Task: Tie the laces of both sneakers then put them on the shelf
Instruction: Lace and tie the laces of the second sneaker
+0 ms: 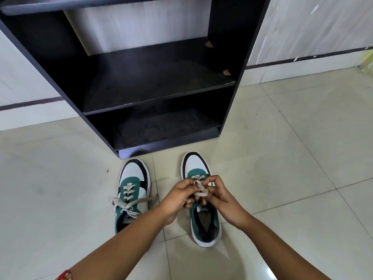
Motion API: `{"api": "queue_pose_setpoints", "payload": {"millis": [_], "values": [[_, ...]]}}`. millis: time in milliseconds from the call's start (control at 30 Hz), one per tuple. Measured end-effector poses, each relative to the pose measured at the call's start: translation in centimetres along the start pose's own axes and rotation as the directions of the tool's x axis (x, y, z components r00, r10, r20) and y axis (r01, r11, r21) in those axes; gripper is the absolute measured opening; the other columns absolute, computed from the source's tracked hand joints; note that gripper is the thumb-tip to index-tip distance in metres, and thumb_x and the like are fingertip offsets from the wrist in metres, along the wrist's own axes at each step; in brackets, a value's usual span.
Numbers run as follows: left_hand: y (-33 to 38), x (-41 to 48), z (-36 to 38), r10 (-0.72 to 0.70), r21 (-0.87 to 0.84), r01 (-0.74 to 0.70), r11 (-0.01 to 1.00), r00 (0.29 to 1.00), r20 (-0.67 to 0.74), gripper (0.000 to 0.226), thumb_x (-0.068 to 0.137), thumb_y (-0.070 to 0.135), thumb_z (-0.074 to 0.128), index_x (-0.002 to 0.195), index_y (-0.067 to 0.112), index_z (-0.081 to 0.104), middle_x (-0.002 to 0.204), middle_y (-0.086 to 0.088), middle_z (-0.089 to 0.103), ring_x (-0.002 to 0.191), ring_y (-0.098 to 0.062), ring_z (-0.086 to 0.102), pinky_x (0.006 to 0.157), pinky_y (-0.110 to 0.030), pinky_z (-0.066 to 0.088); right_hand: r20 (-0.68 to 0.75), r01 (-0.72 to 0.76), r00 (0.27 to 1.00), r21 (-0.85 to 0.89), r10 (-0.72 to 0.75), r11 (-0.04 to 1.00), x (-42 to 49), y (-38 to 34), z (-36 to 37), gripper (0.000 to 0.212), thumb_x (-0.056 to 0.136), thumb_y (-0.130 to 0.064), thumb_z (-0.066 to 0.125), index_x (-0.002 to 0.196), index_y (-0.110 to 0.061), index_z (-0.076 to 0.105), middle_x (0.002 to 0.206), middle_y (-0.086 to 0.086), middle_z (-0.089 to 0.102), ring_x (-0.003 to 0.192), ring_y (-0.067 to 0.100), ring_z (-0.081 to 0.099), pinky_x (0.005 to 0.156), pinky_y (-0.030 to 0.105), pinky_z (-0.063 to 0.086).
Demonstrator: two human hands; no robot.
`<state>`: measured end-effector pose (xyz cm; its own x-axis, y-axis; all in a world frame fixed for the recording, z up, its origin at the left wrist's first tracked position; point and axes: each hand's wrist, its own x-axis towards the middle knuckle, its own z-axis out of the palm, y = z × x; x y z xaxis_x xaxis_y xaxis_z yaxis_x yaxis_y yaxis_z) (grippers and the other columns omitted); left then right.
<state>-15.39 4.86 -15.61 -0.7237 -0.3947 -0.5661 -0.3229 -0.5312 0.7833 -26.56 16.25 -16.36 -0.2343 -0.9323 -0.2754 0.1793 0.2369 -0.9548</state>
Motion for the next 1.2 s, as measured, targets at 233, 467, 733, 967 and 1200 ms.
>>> {"api": "queue_pose_setpoints", "payload": {"millis": [233,467,733,967,1200], "values": [[0.0,0.0,0.2,0.019,-0.027,-0.021,0.999,0.998,-0.064,0.015,0.093,0.009,0.049,0.078,0.014,0.051,0.058,0.001,0.049,0.039,-0.003,0.036,0.042,-0.015,0.028,-0.126,0.010,0.992,0.079,0.000,0.997,0.5,0.0,0.1,0.009,0.094,-0.014,0.048,0.088,-0.008,0.052,0.066,0.007,0.057,0.055,0.011,0.051,0.064,0.019,0.046],[-0.4,-0.1,-1.7,0.637,0.899,-0.434,-0.061,0.676,0.370,0.017,0.079,0.014,0.064,0.089,0.018,0.051,0.103,0.001,0.063,0.080,-0.013,0.061,0.064,-0.026,0.052,-0.180,-0.241,0.944,0.200,0.278,0.950,2.0,-0.8,-0.1,0.015,0.089,-0.008,0.055,0.082,0.000,0.066,0.044,0.003,0.053,0.043,0.011,0.052,0.057,0.020,0.048],[1.1,-1.2,0.6,0.485,0.909,-0.235,0.344,0.873,0.042,0.008,0.081,0.011,0.059,0.081,0.013,0.052,0.073,-0.003,0.061,0.068,-0.018,0.055,0.056,-0.024,0.038,-0.237,-0.175,0.934,0.348,0.268,0.921,1.7,-0.3,0.1,0.020,0.096,-0.016,0.043,0.082,-0.009,0.055,0.057,0.002,0.054,0.048,0.009,0.051,0.056,0.019,0.047],[1.0,-0.4,0.5,-0.190,0.049,0.204,0.978,0.961,-0.203,0.026,0.080,0.000,0.062,0.064,0.016,0.048,0.060,-0.001,0.048,0.037,-0.003,0.031,0.038,-0.016,0.022,-0.357,-0.036,0.933,-0.180,-0.032,0.983,-0.3,1.1,0.6,0.032,0.079,-0.050,0.056,0.062,-0.024,0.064,0.097,-0.003,0.056,0.093,-0.001,0.053,0.081,0.012,0.040],[0.8,-0.5,0.9,-0.093,0.089,0.116,0.989,0.969,-0.230,0.022,0.080,0.008,0.066,0.066,0.015,0.051,0.063,-0.002,0.056,0.052,-0.010,0.045,0.050,-0.022,0.033,-0.394,0.033,0.905,-0.309,-0.159,0.951,-0.7,0.7,0.8,0.023,0.082,-0.021,0.057,0.060,-0.020,0.063,0.107,-0.007,0.056,0.104,0.009,0.049,0.079,0.007,0.039]]}}
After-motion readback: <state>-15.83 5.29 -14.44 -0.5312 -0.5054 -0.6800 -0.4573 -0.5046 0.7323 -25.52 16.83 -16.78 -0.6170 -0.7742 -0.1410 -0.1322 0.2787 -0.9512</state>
